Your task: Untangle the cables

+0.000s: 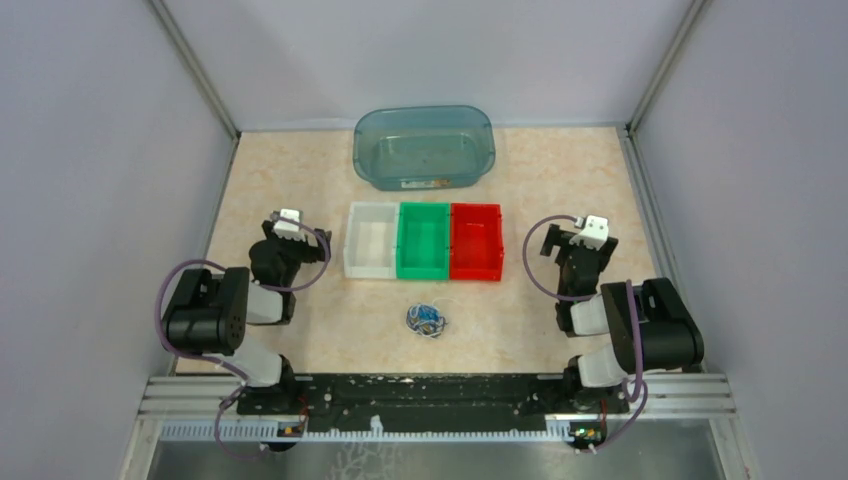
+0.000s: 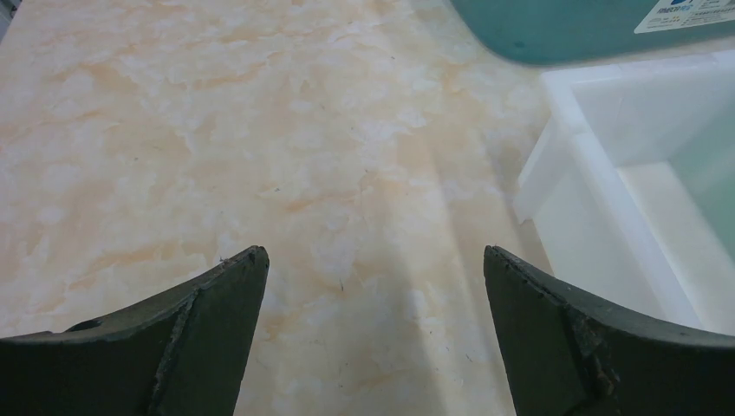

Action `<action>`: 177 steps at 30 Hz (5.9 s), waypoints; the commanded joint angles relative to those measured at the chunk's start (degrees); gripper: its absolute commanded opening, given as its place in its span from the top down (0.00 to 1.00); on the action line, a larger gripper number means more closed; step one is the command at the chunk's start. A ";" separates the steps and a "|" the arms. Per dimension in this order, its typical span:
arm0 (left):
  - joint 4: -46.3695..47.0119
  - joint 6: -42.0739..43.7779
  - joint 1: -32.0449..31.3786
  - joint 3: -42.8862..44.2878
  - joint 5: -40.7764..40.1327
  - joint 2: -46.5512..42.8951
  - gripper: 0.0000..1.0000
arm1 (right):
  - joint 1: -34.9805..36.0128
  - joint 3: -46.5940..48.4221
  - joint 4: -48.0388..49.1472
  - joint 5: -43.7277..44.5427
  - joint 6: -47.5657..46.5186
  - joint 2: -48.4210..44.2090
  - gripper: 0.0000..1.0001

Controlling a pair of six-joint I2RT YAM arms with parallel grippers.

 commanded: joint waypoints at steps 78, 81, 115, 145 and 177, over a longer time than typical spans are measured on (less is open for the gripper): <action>-104.55 26.17 0.18 38.39 38.31 -23.38 0.02 | 59.88 35.38 -69.05 -13.56 25.53 -5.91 0.51; -105.14 25.82 0.18 38.62 38.60 -23.81 0.02 | 59.93 35.65 -68.79 -12.95 25.77 -4.73 0.57; -105.62 30.32 -1.85 33.24 46.05 -37.33 0.01 | 59.88 40.79 -75.15 -10.89 28.87 -11.10 0.60; -106.04 28.27 -1.91 35.10 47.01 -37.79 0.01 | 59.91 42.62 -66.98 -21.10 27.68 -7.35 1.00; -107.15 30.42 -4.20 34.48 46.82 -38.75 0.02 | 60.22 37.11 -72.22 -17.66 25.02 -6.76 0.56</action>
